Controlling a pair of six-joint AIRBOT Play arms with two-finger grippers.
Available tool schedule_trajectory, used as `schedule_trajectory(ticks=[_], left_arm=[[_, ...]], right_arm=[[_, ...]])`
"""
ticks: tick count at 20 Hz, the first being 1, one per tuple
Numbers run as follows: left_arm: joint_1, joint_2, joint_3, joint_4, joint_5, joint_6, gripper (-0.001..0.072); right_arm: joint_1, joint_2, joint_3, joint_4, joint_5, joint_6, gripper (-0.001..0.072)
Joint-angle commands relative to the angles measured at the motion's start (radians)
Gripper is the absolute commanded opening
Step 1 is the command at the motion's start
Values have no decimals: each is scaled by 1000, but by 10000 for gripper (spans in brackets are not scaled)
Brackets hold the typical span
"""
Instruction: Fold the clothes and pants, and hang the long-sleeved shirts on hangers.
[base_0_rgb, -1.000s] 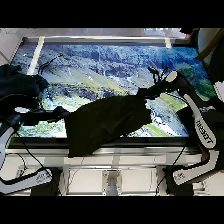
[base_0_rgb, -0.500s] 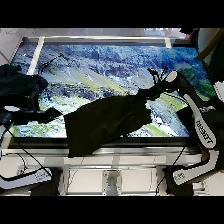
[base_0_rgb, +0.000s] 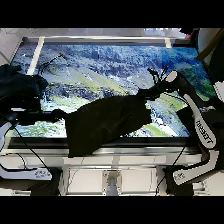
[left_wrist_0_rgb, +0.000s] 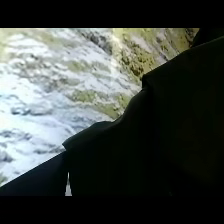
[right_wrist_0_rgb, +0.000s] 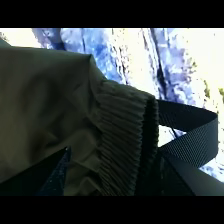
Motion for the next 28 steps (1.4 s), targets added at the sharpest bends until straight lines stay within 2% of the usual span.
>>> schedule_trajectory(ticks=[1, 3, 4, 6, 7, 9, 10, 11, 12, 13, 14, 15, 16, 18, 19, 20, 21, 24, 28], left_arm=[[-38, -31, 0, -15, -18, 52, 511], [-62, -31, 2, -15, -18, 51, 477], [-67, -30, 3, -18, -18, 51, 406], [-65, -29, 12, -26, -41, 51, 73], [-62, -28, 21, -26, -55, 51, 28], [-59, -28, 51, -26, -96, 50, 27], [-59, -28, 67, -26, -116, 50, 27], [-59, -24, 81, -26, -126, 38, 27], [-59, -15, 90, -26, -126, 29, 27], [-59, -3, 97, -26, -125, 28, 27], [-59, 9, 101, -26, -125, 28, 27], [-59, 22, 102, -26, -125, 28, 26], [-59, 32, 102, -26, -124, 28, 26], [-59, 42, 102, -28, -122, 27, 26], [-59, 43, 102, -38, -122, 21, 26], [-59, 43, 102, -51, -118, 13, 26], [-59, 48, 103, -70, -113, 13, 25], [-59, 114, 178, -92, -106, -2, 24], [-59, 294, 432, -91, -107, -135, 24]], right_arm=[[1, -1, 0, 8, -1, 3, 592], [1, -1, 0, 8, -1, 3, 592], [1, -1, 0, 8, 0, 3, 592], [1, -1, 0, 8, 1, 3, 574], [1, -1, 0, 8, 0, 2, 516], [1, -1, 0, 8, -2, 2, 487], [1, -1, 0, 8, -5, 2, 387], [1, -1, 0, 8, -13, -2, 250], [1, -1, 0, 6, -18, -4, 208], [1, -1, 0, 7, -23, -4, 218], [-1, -1, 0, 6, -26, -4, 282], [-1, -1, 0, 5, -29, -3, 444], [-1, -1, 0, 2, -32, -3, 486], [2, -10, 0, -2, -46, -5, 474], [7, -19, 0, -3, -53, -6, 318], [11, -31, 0, -2, -61, -7, 99], [13, -39, 0, 0, -72, -10, 25], [-6, -13, 46, 51, -80, -59, 24], [-45, 145, 259, 47, 58, -86, 24]])
